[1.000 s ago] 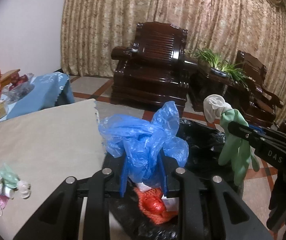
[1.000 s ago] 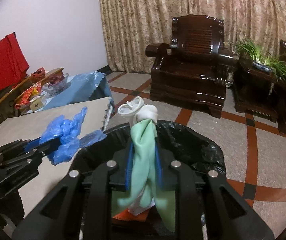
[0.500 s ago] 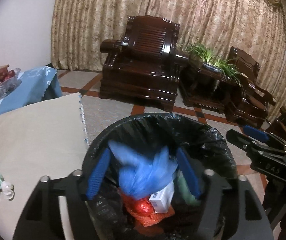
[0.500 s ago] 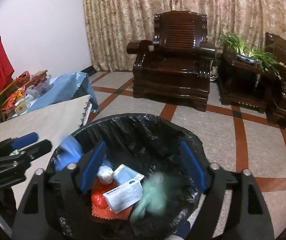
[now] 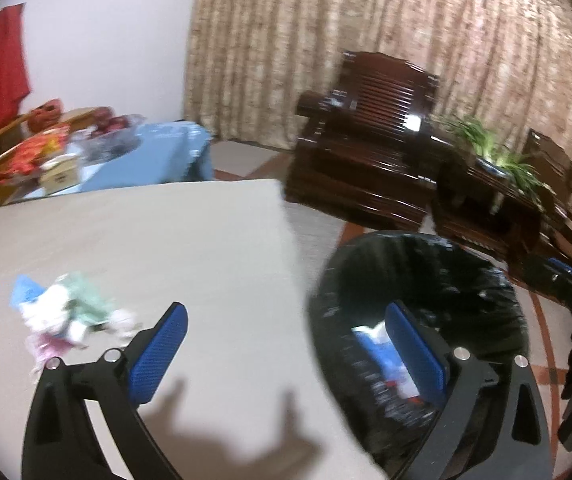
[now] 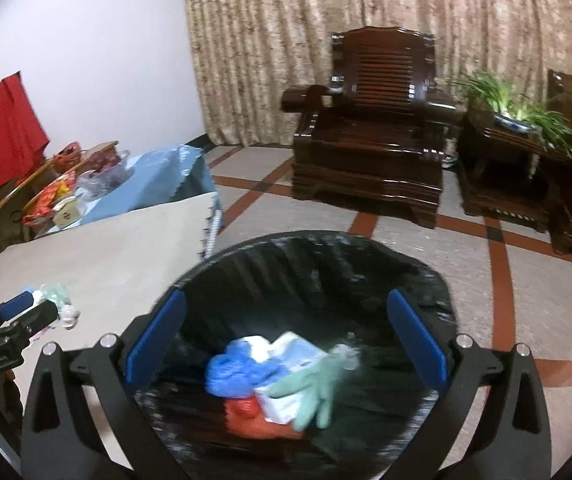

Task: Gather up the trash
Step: 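Move both tools back to the table over the remaining trash, then grasp the white tissue ball with the left tool while the right tool grasps the pale green glove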

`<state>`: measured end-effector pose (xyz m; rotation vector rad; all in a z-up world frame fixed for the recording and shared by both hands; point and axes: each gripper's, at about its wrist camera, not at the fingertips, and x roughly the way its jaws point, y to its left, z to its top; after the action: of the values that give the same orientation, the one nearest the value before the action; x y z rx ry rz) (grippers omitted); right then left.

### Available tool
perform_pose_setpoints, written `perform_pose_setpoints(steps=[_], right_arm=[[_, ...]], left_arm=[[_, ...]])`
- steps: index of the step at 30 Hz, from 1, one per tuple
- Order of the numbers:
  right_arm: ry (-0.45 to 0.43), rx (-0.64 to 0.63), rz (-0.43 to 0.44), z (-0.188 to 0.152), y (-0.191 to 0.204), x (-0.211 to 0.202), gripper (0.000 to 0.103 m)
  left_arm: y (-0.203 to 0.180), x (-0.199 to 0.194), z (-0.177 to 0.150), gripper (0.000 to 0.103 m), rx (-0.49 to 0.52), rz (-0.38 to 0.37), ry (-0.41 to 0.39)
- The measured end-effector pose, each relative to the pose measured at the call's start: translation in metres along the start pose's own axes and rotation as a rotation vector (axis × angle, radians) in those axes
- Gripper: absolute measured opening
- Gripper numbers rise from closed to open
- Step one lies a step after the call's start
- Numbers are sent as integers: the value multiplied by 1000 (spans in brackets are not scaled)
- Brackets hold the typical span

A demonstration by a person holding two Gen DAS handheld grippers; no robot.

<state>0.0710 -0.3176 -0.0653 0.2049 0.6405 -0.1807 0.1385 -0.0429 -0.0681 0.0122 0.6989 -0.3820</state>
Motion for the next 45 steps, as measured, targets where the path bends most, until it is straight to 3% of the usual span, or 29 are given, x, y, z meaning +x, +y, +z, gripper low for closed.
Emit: perform_pose_setpoints(steps=[9,20,36,45], right_arm=[[34,-71,136,3,85,21,98],[50,-193,249,3,183,51,98],[112,-274,283,-9,259,112,98],[141,-307,281,-17,273,133,98]], left_arm=[[79,-35,-20,97,-90,166,-35],[160,-52,-39,96,-175,298,-41],[204,4,-44,83,-198,279,26],[213,36,-41,58,-207,236,62]])
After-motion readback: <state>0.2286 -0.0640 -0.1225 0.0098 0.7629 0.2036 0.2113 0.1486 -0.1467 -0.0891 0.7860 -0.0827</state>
